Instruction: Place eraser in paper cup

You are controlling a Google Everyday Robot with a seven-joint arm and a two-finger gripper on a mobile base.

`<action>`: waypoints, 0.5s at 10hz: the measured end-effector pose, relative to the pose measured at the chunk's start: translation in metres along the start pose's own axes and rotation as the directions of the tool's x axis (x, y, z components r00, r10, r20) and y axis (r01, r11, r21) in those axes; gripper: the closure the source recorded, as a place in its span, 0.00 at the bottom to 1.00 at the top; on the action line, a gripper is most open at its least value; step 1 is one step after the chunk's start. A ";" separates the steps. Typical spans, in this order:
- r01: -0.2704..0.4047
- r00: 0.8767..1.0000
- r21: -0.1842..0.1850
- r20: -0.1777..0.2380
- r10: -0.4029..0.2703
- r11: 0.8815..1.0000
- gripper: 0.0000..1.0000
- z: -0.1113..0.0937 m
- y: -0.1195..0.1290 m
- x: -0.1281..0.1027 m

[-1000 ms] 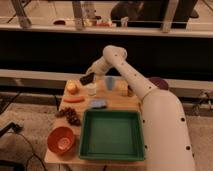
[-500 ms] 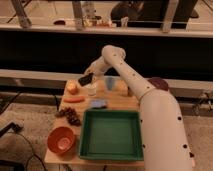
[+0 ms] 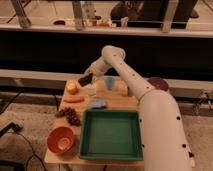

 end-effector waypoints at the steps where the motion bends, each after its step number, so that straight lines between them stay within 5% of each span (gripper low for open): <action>1: 0.006 1.000 0.001 -0.006 -0.006 1.000 1.00 0.001 0.001 0.001; 5: 0.013 1.000 0.001 -0.028 -0.012 1.000 1.00 0.005 0.004 0.011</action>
